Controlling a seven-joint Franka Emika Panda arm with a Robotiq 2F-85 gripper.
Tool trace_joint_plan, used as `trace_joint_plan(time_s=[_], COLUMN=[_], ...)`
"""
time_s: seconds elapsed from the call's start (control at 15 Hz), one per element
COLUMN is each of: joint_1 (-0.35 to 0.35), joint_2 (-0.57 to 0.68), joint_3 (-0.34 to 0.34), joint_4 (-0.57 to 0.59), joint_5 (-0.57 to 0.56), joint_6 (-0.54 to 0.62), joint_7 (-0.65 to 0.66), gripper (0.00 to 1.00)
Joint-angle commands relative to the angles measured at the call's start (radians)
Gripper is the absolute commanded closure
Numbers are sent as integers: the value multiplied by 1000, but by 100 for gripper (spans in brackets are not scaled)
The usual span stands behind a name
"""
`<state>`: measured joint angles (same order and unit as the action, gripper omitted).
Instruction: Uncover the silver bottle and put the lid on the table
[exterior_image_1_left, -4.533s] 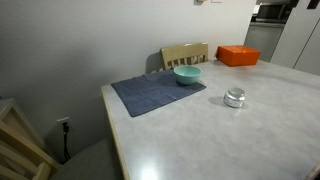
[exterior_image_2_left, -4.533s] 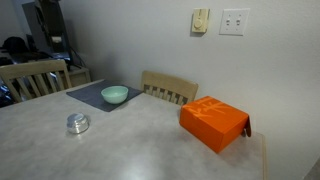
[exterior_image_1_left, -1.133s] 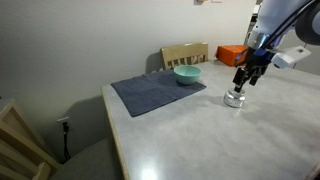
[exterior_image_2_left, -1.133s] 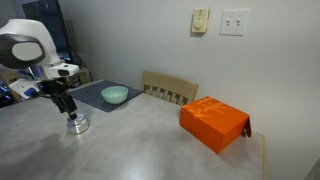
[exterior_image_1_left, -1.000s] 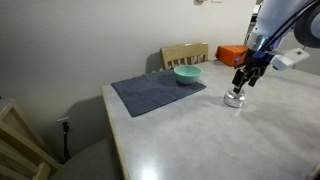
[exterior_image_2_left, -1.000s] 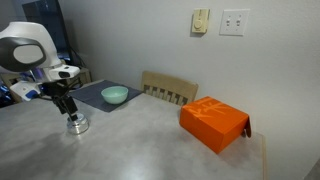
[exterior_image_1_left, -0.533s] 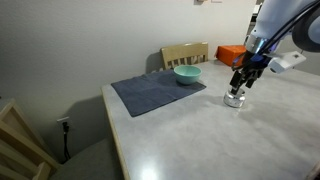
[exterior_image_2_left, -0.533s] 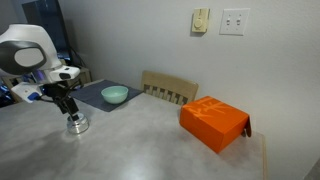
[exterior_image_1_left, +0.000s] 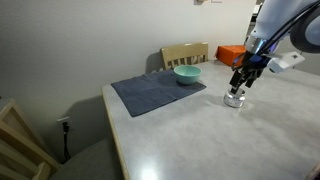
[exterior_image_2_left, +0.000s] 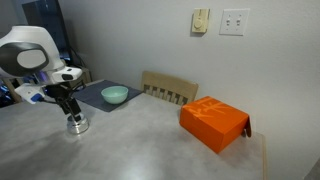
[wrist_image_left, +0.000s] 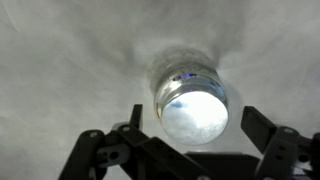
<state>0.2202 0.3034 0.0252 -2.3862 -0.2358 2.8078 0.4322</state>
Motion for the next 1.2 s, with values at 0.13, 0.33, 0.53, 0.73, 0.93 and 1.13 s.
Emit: trace_joint_plan(time_s=[0.13,0.33,0.53,0.73,0.93,1.13], joint_1=[14,15,21,25,29,31], joint_2=[46,67,87,99,102,100], joint_3=[-26,-27,-30,-33,-33,-34], joint_4=[33,52,70,83,90,92], joint_5=[15,20,21,24,26,26], joint_6=[16,12,7,6,6,7], joint_7=[-34,-39,-38,-41,-42,-43], gripper=[0,0,0,0,26,48])
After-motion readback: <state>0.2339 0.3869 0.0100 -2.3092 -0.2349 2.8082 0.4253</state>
